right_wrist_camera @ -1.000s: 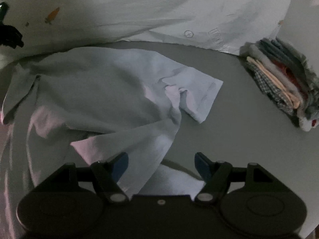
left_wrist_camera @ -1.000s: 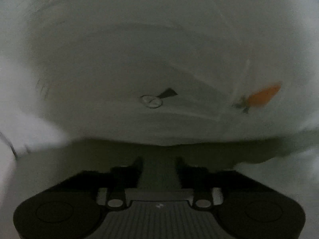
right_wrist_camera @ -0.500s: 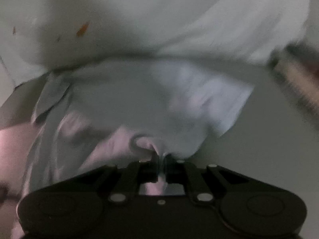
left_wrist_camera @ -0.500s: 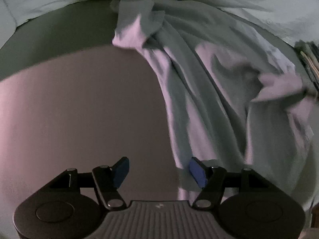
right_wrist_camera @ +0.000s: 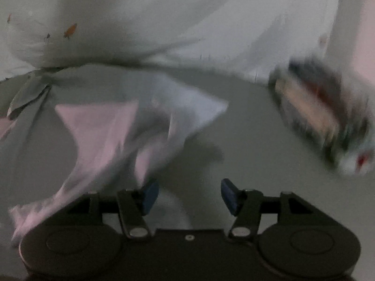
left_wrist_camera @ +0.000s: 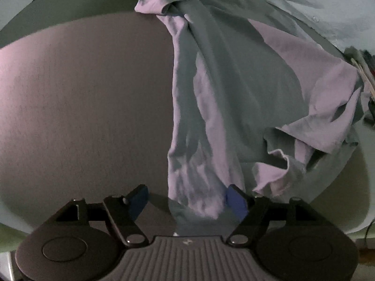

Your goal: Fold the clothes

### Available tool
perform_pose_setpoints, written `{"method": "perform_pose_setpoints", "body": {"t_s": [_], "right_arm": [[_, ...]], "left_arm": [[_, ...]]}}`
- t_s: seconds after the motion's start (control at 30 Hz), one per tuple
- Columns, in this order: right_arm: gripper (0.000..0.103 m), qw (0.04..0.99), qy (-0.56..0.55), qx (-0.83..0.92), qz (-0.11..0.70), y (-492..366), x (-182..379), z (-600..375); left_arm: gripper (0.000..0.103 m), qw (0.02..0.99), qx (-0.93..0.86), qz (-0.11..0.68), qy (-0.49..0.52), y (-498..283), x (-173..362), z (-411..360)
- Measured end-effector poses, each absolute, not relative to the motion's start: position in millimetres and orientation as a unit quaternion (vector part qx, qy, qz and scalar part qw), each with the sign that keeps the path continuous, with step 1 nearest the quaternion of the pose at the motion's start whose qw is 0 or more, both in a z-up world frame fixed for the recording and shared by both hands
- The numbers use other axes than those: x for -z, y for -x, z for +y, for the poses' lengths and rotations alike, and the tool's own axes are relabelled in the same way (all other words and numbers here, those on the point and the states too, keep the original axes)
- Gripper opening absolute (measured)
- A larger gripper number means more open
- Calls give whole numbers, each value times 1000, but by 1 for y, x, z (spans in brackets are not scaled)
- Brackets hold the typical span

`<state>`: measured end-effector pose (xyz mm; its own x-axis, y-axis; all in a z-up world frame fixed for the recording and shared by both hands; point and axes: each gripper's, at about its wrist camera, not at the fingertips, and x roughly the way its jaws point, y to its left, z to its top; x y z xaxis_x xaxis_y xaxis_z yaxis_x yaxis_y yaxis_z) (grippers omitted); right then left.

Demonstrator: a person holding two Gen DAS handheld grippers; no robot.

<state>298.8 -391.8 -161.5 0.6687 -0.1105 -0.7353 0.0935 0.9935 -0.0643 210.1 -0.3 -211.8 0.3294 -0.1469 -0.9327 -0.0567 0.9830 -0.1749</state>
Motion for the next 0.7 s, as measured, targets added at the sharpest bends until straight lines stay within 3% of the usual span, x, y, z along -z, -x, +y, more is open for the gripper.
{"method": "perform_pose_setpoints", "body": {"t_s": [0.07, 0.13, 0.17, 0.2, 0.23, 0.27, 0.3, 0.47, 0.57, 0.63, 0.67, 0.7], "right_arm": [[65, 908, -12, 37, 417, -289, 175, -392], [73, 905, -6, 34, 424, -290, 186, -389], [71, 904, -4, 36, 426, -292, 192, -388], [67, 904, -8, 37, 425, -295, 196, -388], [48, 906, -17, 36, 421, -298, 199, -389], [23, 908, -26, 35, 417, -301, 201, -390], [2, 909, -29, 34, 413, -301, 199, -390], [3, 916, 49, 33, 396, -268, 130, -373], [3, 918, -11, 29, 395, -215, 72, -383], [3, 905, -42, 29, 423, -189, 65, -390], [4, 895, -49, 27, 443, -181, 73, -392], [4, 881, -49, 29, 470, -177, 86, -391]], "left_arm": [[85, 810, 34, 580, 82, -210, 213, -5], [84, 812, 34, 579, 69, -212, 217, -13], [83, 816, 23, 575, 64, -211, 218, -17], [69, 821, 16, 568, 53, -210, 217, -22], [56, 827, 10, 561, 41, -209, 214, -26], [25, 832, 4, 554, 29, -209, 212, -30], [8, 833, 2, 552, 35, -209, 208, -29], [6, 864, -67, 497, 47, -192, 151, -7], [6, 874, -88, 470, 88, -169, 105, 21], [12, 855, -112, 495, 109, -164, 117, 39], [22, 844, -123, 509, 119, -162, 125, 47], [25, 832, -135, 522, 129, -160, 133, 56]]}}
